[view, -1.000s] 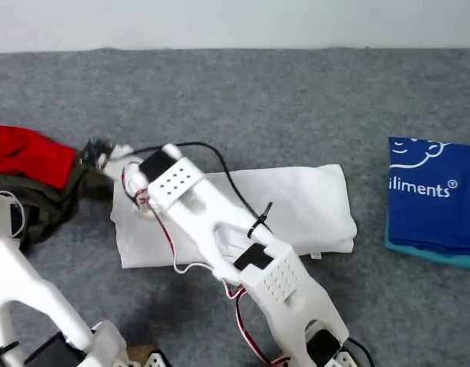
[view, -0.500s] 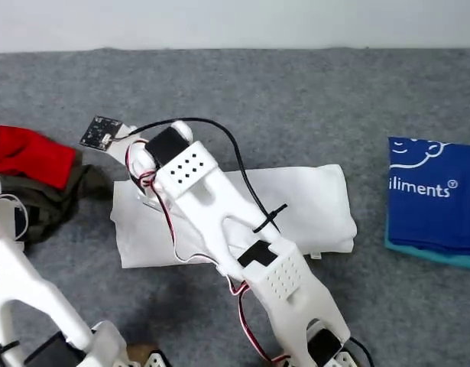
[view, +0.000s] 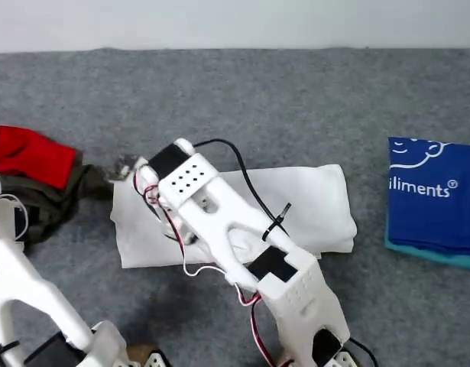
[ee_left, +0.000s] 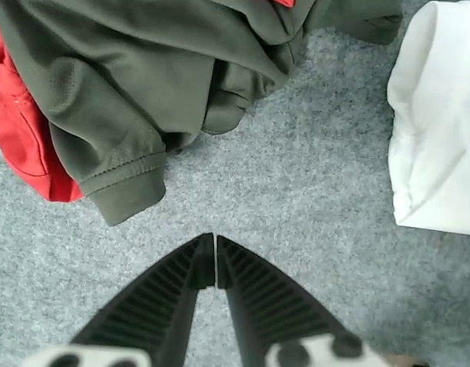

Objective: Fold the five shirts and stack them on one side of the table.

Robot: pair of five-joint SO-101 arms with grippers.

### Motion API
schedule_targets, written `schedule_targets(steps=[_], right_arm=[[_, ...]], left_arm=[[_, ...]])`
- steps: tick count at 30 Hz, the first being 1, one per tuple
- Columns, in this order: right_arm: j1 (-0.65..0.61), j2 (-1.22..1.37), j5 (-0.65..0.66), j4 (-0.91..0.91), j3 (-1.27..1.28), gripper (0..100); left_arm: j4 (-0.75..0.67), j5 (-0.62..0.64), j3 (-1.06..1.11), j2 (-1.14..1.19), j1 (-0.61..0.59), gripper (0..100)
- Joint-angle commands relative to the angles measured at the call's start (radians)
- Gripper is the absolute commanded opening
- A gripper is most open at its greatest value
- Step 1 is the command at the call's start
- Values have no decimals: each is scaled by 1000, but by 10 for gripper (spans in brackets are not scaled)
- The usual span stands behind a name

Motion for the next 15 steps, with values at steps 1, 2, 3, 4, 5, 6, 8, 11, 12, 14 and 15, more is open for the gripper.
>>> schedule_targets(steps=[1,2,3,4,5,6,8,11,12,14,15], right_arm=[[62,-15,-6,8,11,12],[87,13,-5,-1,12,12],[116,41,-5,-12,12,12],[143,68,-5,-21,12,12],[166,94,-5,-27,12,12],[182,120,-5,-27,12,12],[193,162,-5,-25,12,11],[185,189,-5,-18,12,9],[182,189,-5,-21,12,9],[180,183,-5,-22,5,9],[179,173,-5,-13,-9,9]], left_arm=[[-18,-3,-8,-34,-2,15],[-18,-3,-7,-34,-2,15],[-18,-3,-7,-34,-2,15],[-18,-3,-5,-34,-2,15],[-18,-3,-5,-34,-2,15],[-18,-3,-5,-34,-2,15],[-18,-3,-5,-34,-2,15],[-18,-3,-5,-34,-2,15],[-18,-3,-5,-34,-2,15],[-18,-3,-5,-34,-2,15],[-18,-3,-5,-34,-2,15]])
